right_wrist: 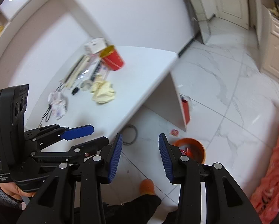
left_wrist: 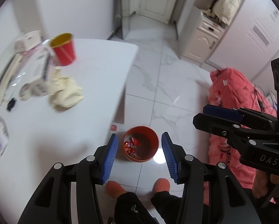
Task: Collect trash
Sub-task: 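Move both open tools back toward the desk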
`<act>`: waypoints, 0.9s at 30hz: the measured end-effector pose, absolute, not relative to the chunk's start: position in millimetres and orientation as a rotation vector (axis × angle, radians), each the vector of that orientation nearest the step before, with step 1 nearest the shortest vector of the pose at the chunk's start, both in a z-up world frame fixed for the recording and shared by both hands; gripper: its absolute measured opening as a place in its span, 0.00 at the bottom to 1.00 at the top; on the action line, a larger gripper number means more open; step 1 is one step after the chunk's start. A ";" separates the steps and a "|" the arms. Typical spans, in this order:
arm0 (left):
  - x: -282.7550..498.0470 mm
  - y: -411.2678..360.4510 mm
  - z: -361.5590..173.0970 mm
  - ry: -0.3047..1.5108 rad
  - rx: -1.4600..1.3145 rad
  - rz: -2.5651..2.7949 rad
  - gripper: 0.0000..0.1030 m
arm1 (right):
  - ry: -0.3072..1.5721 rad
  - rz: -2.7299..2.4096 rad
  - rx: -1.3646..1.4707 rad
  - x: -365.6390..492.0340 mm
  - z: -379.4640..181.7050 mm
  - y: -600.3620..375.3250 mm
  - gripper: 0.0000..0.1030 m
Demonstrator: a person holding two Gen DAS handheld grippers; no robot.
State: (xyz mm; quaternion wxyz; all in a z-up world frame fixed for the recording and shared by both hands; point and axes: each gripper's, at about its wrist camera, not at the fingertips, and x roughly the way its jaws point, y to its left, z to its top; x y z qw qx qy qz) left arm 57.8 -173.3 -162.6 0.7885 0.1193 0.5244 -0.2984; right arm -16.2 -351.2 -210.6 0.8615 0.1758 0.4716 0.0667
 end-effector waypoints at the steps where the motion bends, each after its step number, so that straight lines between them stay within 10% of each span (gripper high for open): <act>1: 57.1 -165.9 -157.6 1.117 0.246 -0.621 0.49 | 0.982 0.160 0.360 -15.2 -205.6 -345.6 0.40; 27: 80.7 -49.4 -122.6 1.052 0.124 -0.372 0.49 | 0.977 0.401 0.195 69.3 -187.3 -234.8 0.40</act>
